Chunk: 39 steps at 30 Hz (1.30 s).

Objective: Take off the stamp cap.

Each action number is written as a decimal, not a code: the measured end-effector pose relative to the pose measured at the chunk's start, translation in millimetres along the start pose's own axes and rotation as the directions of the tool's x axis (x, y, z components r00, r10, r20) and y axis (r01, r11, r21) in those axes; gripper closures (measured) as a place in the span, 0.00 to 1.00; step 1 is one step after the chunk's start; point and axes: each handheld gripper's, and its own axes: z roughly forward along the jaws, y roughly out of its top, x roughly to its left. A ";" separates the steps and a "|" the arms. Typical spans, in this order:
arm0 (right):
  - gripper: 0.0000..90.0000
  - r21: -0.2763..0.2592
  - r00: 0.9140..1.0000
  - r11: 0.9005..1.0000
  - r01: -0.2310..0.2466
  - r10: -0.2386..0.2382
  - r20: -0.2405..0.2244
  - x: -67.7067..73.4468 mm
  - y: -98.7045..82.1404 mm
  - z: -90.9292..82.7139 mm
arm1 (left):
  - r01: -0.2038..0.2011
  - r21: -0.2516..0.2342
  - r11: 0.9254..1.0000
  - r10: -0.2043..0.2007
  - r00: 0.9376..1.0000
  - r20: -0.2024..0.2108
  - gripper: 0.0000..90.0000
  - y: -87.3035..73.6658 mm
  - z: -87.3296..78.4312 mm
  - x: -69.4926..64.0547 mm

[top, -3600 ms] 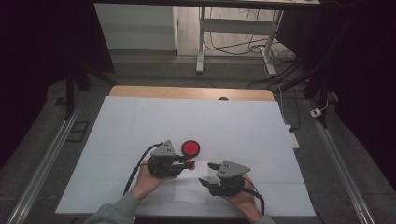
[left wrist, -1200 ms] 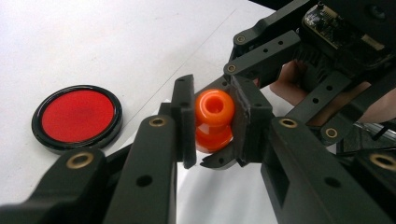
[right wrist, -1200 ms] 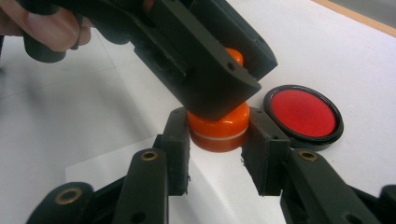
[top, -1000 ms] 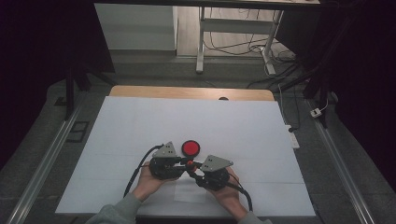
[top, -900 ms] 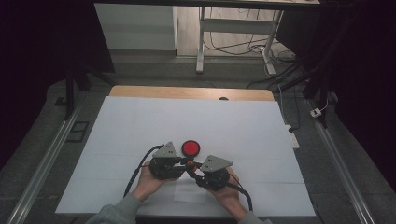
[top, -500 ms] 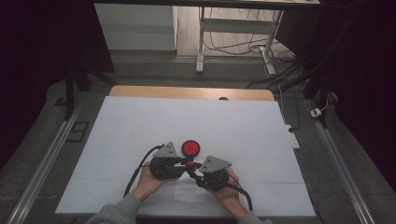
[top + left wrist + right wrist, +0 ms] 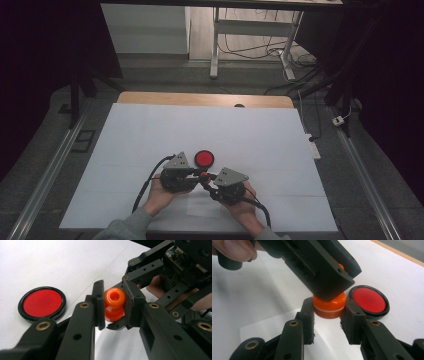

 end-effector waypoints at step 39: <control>0.72 -0.003 1.000 1.000 0.004 -0.004 -0.012 -1.1 -0.7 -1.0 | 0.003 0.000 1.000 -0.003 1.000 0.003 0.81 0.1 -0.4 -0.1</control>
